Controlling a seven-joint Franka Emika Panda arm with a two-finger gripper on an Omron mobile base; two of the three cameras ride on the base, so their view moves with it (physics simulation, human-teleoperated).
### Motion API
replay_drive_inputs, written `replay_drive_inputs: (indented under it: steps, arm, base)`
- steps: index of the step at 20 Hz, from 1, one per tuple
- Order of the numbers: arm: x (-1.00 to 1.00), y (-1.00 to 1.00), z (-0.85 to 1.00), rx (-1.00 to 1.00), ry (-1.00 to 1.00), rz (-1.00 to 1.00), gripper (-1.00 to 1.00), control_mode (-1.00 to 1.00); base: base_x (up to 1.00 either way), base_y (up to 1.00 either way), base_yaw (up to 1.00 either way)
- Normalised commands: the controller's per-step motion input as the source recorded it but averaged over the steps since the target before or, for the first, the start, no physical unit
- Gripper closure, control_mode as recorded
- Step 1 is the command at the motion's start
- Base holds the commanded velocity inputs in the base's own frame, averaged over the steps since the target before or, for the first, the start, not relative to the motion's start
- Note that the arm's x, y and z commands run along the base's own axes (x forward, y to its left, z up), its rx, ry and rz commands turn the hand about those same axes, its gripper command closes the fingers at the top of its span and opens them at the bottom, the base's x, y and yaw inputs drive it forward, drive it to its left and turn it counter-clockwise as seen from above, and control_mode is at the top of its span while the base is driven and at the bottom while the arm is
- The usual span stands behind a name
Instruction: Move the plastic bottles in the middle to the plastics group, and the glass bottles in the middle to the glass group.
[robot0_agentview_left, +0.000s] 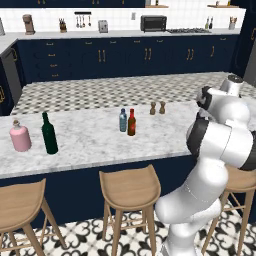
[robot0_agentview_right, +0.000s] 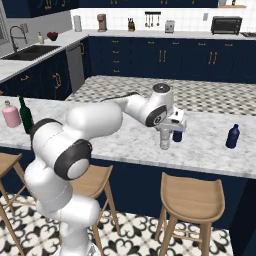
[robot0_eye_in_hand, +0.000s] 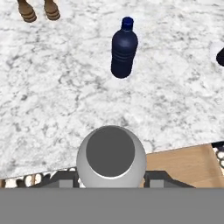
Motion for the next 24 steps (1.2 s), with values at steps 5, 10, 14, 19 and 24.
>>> replay_drive_inputs:
  steps: [5,10,14,19,24]
  arm:
    - [0.27,-0.76,0.05,-0.04,0.01,0.00,1.00,-1.00]
    - [0.44,-0.07,-0.17,0.00,0.00,0.10,1.00,-1.00]
    - [0.49,0.00,-0.02,0.00,0.00,0.14,1.00,-1.00]
    - [0.13,0.00,-0.07,0.00,0.03,0.07,1.00,-1.00]
    - [0.15,0.00,-0.31,0.00,0.01,0.03,1.00,-1.00]
  base:
    - [0.00,0.00,0.00]
    - [0.00,0.00,0.00]
    - [0.00,0.00,0.00]
    - [0.00,0.00,0.00]
    - [0.00,0.00,0.00]
